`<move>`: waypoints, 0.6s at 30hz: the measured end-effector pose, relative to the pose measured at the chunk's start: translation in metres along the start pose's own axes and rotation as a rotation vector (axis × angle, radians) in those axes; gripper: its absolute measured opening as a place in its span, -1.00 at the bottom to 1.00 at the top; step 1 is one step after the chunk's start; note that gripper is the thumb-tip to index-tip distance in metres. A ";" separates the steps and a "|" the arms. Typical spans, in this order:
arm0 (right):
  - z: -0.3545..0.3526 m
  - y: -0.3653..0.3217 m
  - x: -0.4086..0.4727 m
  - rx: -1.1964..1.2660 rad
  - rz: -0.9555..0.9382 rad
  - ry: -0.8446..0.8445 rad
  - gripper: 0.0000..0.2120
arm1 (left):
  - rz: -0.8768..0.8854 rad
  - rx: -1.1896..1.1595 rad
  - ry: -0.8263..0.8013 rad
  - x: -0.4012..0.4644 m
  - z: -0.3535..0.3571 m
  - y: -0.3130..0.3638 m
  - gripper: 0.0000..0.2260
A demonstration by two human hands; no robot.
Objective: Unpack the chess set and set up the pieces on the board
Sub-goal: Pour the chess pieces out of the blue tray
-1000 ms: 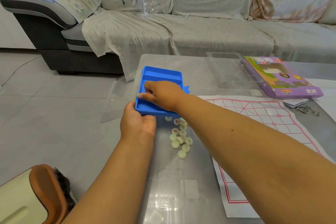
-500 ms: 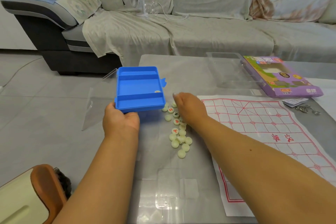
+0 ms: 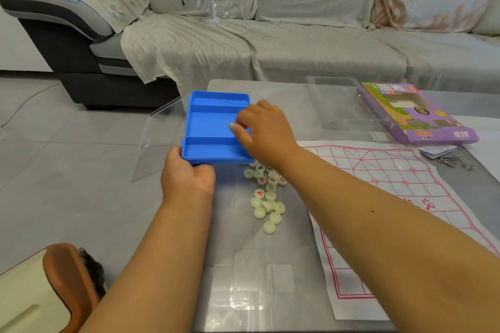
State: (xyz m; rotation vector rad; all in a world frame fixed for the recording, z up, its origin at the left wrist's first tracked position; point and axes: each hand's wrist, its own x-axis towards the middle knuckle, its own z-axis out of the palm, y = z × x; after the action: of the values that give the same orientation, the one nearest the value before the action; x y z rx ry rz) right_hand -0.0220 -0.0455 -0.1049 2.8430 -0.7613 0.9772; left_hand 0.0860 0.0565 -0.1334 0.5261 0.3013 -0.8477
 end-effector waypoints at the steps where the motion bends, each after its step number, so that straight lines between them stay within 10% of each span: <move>1: 0.000 -0.001 0.004 -0.091 -0.059 -0.055 -0.62 | -0.001 0.005 -0.015 0.000 0.001 -0.001 -0.76; 12: 0.007 0.010 0.019 -0.195 -0.012 -0.442 -0.47 | -0.039 0.076 -0.035 -0.014 0.007 -0.012 -0.76; 18: -0.010 0.012 0.014 0.071 0.269 -0.097 -0.45 | -0.016 0.022 -0.006 -0.008 0.005 -0.006 -0.83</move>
State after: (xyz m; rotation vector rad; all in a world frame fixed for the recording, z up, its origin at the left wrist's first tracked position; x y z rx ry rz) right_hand -0.0239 -0.0602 -0.0901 2.9204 -1.1665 0.9144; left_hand 0.0769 0.0556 -0.1278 0.5417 0.2915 -0.8690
